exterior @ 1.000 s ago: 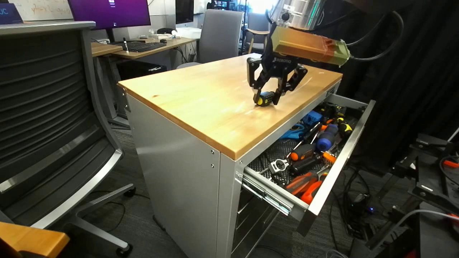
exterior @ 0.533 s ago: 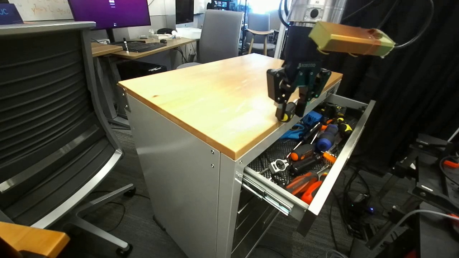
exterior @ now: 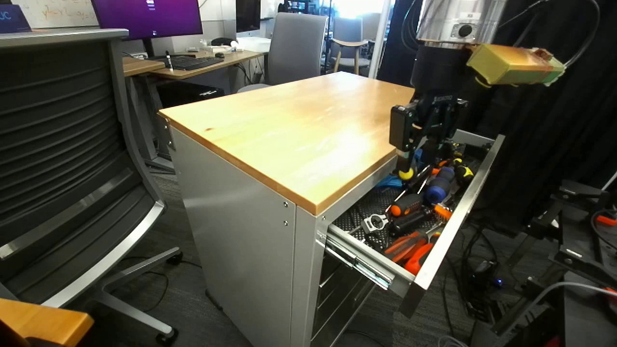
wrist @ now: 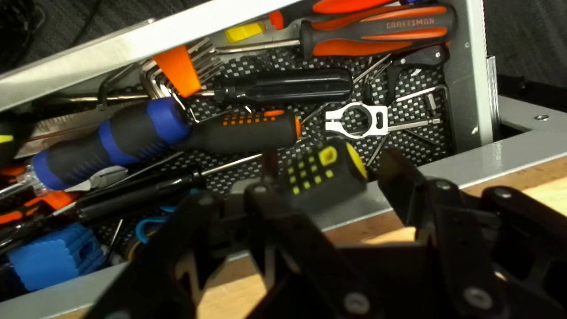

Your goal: Put the screwdriver in the open drawer then close the drawer

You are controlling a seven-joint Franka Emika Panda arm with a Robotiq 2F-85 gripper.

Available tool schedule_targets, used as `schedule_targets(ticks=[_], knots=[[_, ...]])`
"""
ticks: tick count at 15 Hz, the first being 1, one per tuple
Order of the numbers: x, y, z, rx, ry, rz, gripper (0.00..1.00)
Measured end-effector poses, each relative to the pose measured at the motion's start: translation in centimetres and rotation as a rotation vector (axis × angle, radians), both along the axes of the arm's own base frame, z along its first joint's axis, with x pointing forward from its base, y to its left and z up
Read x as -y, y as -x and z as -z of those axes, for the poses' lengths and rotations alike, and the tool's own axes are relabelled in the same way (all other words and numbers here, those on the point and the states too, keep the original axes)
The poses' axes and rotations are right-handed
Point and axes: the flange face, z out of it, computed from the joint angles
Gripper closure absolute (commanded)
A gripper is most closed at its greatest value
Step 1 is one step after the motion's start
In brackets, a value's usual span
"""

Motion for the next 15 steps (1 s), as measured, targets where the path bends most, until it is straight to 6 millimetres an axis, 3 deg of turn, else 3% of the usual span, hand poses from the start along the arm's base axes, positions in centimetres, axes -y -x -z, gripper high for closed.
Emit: schedule_targets(ticks=[2,5,10,11,12,15], knots=[[0.3,-0.2,0.0,0.019,-0.009,-0.025,0.00],[1.7,0.3,0.8,0.019,-0.043,-0.008,0.00],[6.8,5.3,6.4,-0.115,-0.081,0.197,0.00],[7.7,6.4,7.3,-0.149,-0.098,0.239,0.25],[8.3,7.3,8.0,-0.177,-0.120,0.264,0.25],[8.9,8.7,8.7,-0.255,-0.188,0.244,0.50]])
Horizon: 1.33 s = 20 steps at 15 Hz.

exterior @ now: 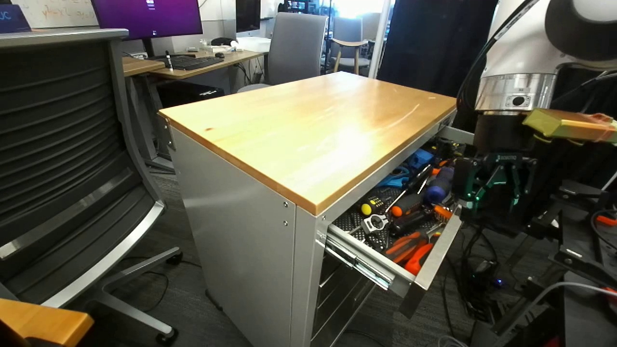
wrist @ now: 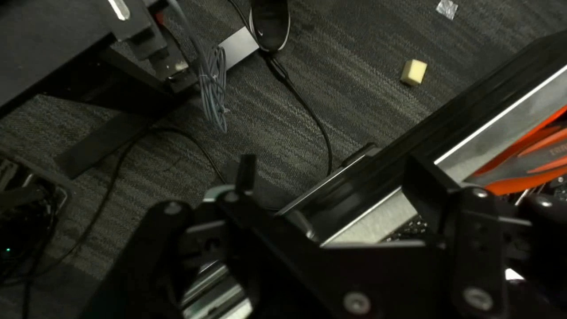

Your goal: Put the screwdriver in the open drawer then close the drawer

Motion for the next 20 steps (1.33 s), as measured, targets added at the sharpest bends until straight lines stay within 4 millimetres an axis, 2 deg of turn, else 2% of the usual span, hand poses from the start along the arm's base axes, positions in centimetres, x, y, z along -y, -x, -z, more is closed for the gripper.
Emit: schedule_targets(ticks=[3,6,7,10,17,20], knots=[[0.1,0.7,0.1,-0.052,-0.026,-0.058,0.72],[0.2,0.8,1.0,-0.056,0.011,-0.147,0.95],[0.2,0.6,1.4,-0.039,0.037,-0.188,1.00],[-0.5,-0.6,2.6,0.055,0.122,-0.318,1.00],[-5.5,-3.4,1.3,0.295,0.286,-0.535,1.00],[-7.0,-4.5,0.8,0.397,0.333,-0.591,1.00]])
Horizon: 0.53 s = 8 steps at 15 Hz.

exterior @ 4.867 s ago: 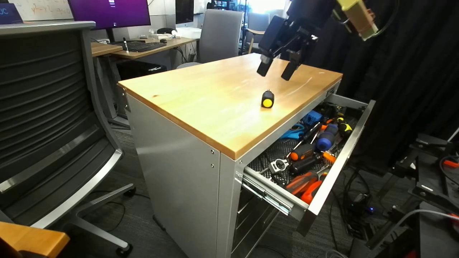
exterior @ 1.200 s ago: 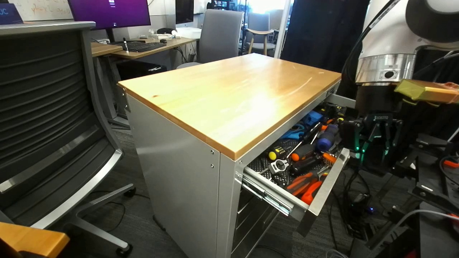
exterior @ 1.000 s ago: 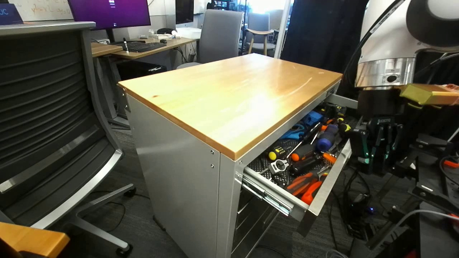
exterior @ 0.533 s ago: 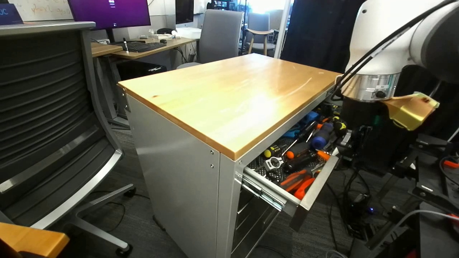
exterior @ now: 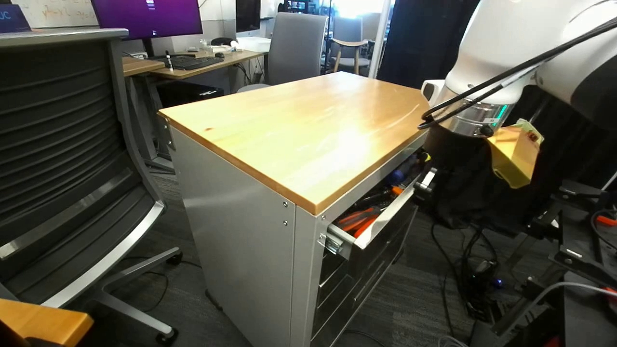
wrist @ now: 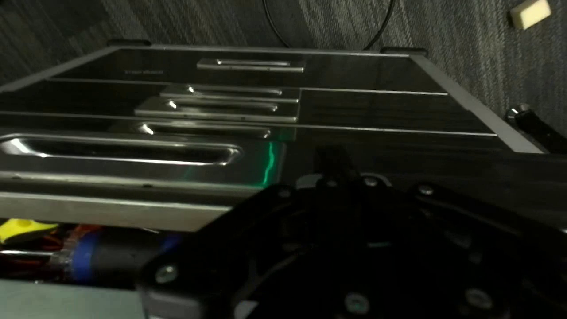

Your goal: Put the screwdriver in the open drawer then close the drawer

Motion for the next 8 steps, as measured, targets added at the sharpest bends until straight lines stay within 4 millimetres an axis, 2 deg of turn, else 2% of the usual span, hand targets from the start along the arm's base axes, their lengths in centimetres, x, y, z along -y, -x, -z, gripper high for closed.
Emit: schedule_targets(ticks=[7,8], knots=[[-1.8,-1.7,0.1,0.220,0.046,-0.126,1.00],[-1.9,-1.8,0.2,0.247,0.050,-0.137,0.74]])
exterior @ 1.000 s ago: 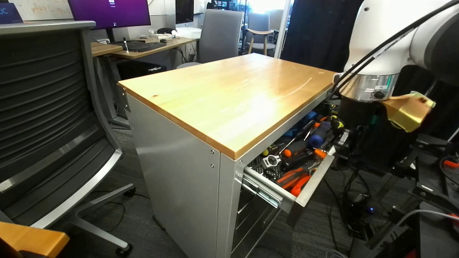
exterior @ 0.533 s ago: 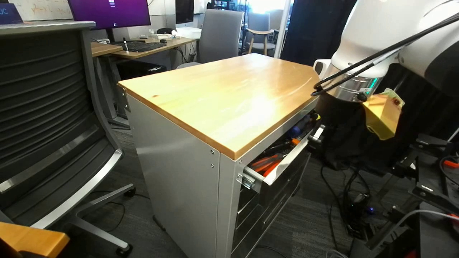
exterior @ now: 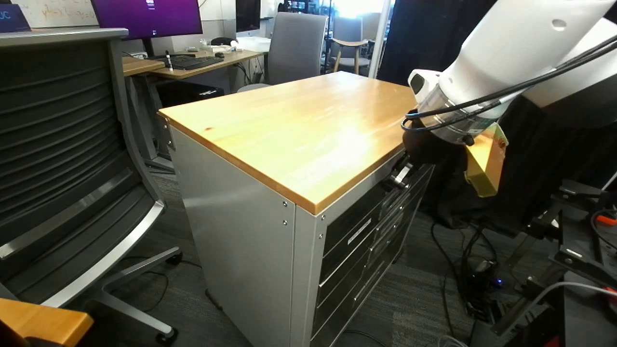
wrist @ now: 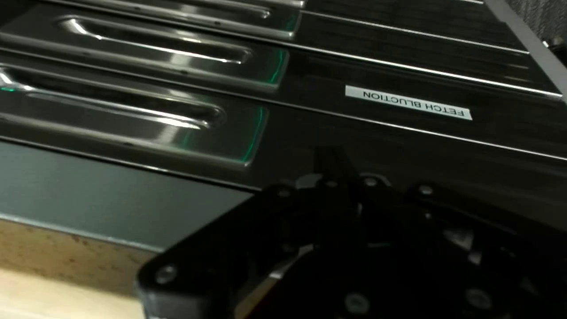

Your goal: Put the screwdriver in the open drawer then close the drawer

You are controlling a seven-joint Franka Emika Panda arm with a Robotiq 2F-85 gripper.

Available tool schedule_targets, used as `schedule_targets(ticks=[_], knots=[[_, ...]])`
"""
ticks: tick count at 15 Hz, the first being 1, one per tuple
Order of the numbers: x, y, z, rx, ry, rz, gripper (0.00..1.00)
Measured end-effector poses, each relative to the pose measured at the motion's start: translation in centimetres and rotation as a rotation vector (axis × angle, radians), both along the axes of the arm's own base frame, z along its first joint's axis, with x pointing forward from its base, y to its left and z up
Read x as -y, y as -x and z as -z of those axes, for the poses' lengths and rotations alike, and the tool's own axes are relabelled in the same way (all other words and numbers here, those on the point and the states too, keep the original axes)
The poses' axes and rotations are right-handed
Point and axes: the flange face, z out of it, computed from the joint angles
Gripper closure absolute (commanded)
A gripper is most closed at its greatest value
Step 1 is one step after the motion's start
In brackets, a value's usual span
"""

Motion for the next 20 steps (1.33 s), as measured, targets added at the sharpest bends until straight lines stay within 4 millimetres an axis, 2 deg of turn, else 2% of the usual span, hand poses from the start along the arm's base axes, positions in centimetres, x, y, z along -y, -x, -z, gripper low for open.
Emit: schedule_targets(ticks=[2,5,10,12,13,17,20], knots=[[0.0,0.6,0.2,0.037,0.000,-0.011,0.66],[-0.2,0.9,-0.5,0.034,-0.061,-0.024,0.44],[1.2,1.7,-4.8,-0.017,-0.166,0.004,0.04],[0.9,2.7,-6.4,-0.041,-0.212,0.008,0.00],[0.6,3.6,-6.5,-0.064,-0.230,0.008,0.00],[-2.7,6.9,-5.5,-0.197,-0.254,0.021,0.00],[-4.8,7.2,-6.3,-0.252,-0.269,0.034,0.00]])
